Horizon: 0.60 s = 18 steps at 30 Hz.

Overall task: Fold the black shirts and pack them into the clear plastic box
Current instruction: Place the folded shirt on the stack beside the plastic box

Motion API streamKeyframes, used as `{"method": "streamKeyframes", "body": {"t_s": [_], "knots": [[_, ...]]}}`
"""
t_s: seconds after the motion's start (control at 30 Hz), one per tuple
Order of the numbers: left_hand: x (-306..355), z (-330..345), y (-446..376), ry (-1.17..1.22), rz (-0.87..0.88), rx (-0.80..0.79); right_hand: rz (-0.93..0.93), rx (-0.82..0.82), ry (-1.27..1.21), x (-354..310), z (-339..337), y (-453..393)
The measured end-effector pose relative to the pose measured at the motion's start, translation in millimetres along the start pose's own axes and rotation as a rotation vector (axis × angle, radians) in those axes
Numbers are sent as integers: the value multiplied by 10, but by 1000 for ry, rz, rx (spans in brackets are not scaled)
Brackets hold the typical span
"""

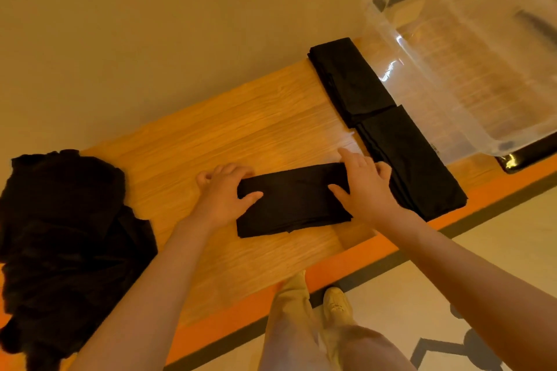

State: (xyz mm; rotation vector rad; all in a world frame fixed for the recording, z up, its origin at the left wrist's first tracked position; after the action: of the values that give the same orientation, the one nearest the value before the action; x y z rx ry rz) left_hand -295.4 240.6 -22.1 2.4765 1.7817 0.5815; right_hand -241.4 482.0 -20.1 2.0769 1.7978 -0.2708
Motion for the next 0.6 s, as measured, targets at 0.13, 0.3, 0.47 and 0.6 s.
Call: {"method": "streamKeyframes", "body": {"t_s": [0.13,0.3,0.47,0.6], "knots": [[-240,17,-30,106,-126,-193,188,-210,-98,89,80,-144],[-303,4,-26,238,-175,-176,194,-264,-115,29,85,-170],[-163,-66,237,782,-318,43,305,-74,-464,92,-44,135],[32,-44,323,968,-364,171,394,158,-614,208,-209,552]]}}
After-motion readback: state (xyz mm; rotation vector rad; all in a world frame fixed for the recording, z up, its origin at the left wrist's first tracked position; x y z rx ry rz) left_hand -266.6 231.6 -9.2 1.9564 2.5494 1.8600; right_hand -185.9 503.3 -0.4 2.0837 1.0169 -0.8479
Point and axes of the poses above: each hand's wrist, its own y-axis away from the middle knuckle, its own z-axis out of the palm, x = y × z, the point moved 9 cm from there along -y, towards the middle knuckle, and after that the axes turned 2 degrees about x, right-handed, at the moved point
